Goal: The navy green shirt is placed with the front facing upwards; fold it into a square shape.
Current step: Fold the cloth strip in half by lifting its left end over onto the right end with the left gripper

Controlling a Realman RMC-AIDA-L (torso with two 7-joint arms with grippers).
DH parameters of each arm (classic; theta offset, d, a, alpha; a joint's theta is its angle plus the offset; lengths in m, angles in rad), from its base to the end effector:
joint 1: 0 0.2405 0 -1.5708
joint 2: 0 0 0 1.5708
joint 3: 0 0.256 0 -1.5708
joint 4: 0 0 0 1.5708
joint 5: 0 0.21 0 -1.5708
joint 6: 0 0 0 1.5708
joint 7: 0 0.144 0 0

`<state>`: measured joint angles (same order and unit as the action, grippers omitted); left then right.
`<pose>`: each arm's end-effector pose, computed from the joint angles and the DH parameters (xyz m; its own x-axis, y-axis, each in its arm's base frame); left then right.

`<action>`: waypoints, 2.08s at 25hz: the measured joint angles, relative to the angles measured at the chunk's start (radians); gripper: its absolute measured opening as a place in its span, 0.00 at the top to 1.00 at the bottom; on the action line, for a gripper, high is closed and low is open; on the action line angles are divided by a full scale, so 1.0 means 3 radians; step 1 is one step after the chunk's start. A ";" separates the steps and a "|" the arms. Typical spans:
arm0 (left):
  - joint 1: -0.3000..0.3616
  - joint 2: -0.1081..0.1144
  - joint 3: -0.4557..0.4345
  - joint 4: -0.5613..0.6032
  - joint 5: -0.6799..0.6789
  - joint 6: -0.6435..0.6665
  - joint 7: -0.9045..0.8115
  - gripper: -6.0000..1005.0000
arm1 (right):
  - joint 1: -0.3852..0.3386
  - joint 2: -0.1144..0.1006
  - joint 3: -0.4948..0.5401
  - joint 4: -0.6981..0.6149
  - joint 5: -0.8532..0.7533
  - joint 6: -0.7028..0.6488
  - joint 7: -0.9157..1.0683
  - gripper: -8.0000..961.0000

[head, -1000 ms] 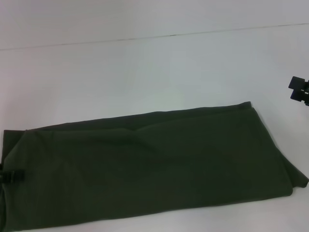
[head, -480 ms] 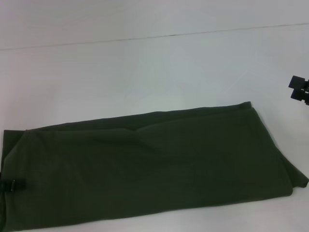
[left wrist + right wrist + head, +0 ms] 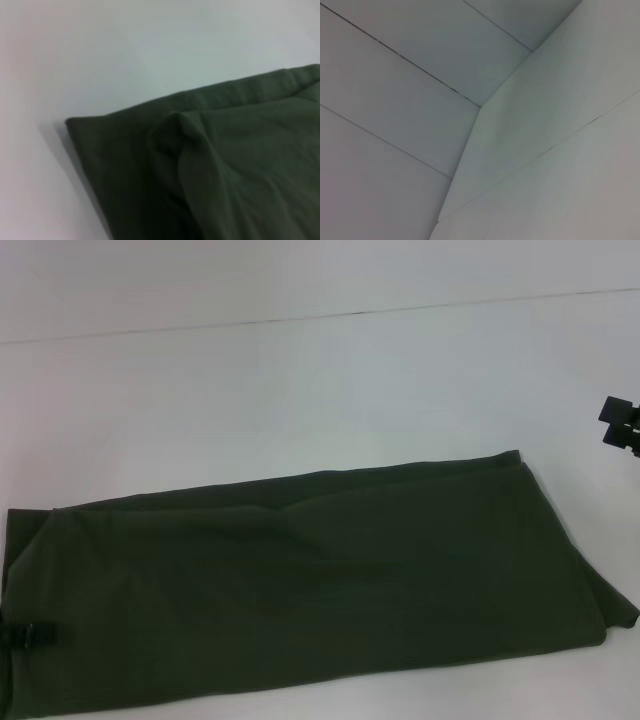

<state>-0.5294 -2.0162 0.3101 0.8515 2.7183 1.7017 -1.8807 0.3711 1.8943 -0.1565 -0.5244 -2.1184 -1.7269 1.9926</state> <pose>-0.3506 0.2903 0.0675 0.4864 0.8546 0.1820 0.8699 -0.4541 -0.1925 0.3604 0.2740 0.1057 0.0344 -0.6895 -0.7235 -0.9339 -0.2800 0.2224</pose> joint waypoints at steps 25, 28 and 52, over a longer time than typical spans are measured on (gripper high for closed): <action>-0.0120 0.0014 0.0107 -0.0254 -0.0011 0.0135 0.0061 0.10 | -0.0003 -0.0005 0.0000 0.0000 0.0000 0.0004 0.0000 0.07; -0.0142 0.0014 0.0107 -0.0256 -0.0018 0.0143 0.0070 0.10 | 0.0000 -0.0005 0.0000 -0.0001 0.0000 0.0004 0.0000 0.07; -0.0157 0.0003 0.0112 -0.0236 -0.0013 -0.0030 0.0003 0.49 | 0.0006 -0.0005 0.0000 0.0004 0.0000 0.0002 0.0000 0.07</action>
<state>-0.5765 -2.0153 0.3437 0.7808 2.7143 1.6926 -1.8800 0.3727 1.8928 -0.1564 -0.5231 -2.1184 -1.7264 1.9926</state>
